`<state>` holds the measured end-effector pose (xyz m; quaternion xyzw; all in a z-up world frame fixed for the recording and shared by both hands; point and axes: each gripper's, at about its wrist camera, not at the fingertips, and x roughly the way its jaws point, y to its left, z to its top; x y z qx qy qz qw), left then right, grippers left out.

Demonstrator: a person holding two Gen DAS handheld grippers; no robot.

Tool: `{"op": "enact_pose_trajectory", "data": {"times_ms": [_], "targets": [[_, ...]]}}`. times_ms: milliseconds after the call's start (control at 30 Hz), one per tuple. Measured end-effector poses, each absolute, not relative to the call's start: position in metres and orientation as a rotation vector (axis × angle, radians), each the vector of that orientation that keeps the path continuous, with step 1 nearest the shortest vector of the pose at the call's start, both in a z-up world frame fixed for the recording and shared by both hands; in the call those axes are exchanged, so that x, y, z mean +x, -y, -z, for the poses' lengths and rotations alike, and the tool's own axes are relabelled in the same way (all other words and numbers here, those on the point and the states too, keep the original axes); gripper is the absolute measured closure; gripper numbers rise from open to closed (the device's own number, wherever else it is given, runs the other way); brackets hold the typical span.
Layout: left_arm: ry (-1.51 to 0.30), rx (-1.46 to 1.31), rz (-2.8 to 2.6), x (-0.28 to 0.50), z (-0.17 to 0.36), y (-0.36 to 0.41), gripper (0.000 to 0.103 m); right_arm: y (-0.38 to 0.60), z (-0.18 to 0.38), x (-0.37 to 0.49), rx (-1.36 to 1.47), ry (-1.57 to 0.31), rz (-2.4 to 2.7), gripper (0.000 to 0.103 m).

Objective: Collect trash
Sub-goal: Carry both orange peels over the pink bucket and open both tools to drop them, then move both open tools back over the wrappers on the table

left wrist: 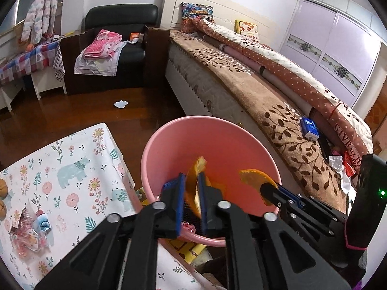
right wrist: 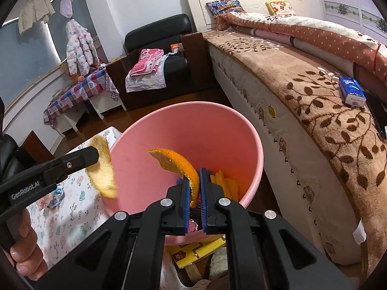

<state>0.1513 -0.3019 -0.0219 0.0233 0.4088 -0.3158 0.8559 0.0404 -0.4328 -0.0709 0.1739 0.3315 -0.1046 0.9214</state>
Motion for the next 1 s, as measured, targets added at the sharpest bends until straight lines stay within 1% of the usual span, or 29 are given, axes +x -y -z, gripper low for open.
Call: {"op": "enact_pose_trajectory", "data": {"times_ms": [33, 67, 100, 300, 333, 400, 433, 467, 800, 1000], "targets": [[-0.858, 0.049, 0.666, 0.151, 0.022, 0.302, 0.08, 0.433, 0.071, 0.041, 0.356, -0.681, 0.218, 0.095], [-0.857, 0.046, 0.672, 0.151, 0.022, 0.302, 0.072, 0.434, 0.072, 0.041, 0.355, -0.68, 0.222, 0.095], [-0.852, 0.045, 0.678, 0.15, 0.021, 0.302, 0.069, 0.432, 0.071, 0.04, 0.355, -0.678, 0.226, 0.095], [-0.812, 0.075, 0.681, 0.137, 0.015, 0.297, 0.068, 0.435, 0.071, 0.043, 0.385, -0.684, 0.234, 0.094], [-0.809, 0.076, 0.682, 0.134, 0.014, 0.295, 0.068, 0.436, 0.07, 0.044, 0.393, -0.685, 0.235, 0.093], [-0.799, 0.084, 0.68, 0.129, 0.012, 0.292, 0.066, 0.435, 0.07, 0.045, 0.401, -0.683, 0.236, 0.083], [-0.794, 0.085, 0.678, 0.128, 0.011, 0.29, 0.065, 0.435, 0.069, 0.045, 0.401, -0.681, 0.236, 0.074], [-0.787, 0.084, 0.676, 0.126, 0.009, 0.287, 0.063, 0.433, 0.067, 0.044, 0.399, -0.675, 0.238, 0.071], [-0.732, 0.058, 0.635, 0.11, -0.009, 0.253, 0.061, 0.414, 0.047, 0.039, 0.353, -0.64, 0.222, 0.07], [-0.714, 0.02, 0.572, 0.105, -0.017, 0.216, 0.061, 0.393, 0.036, 0.034, 0.326, -0.626, 0.2, 0.07]]}}
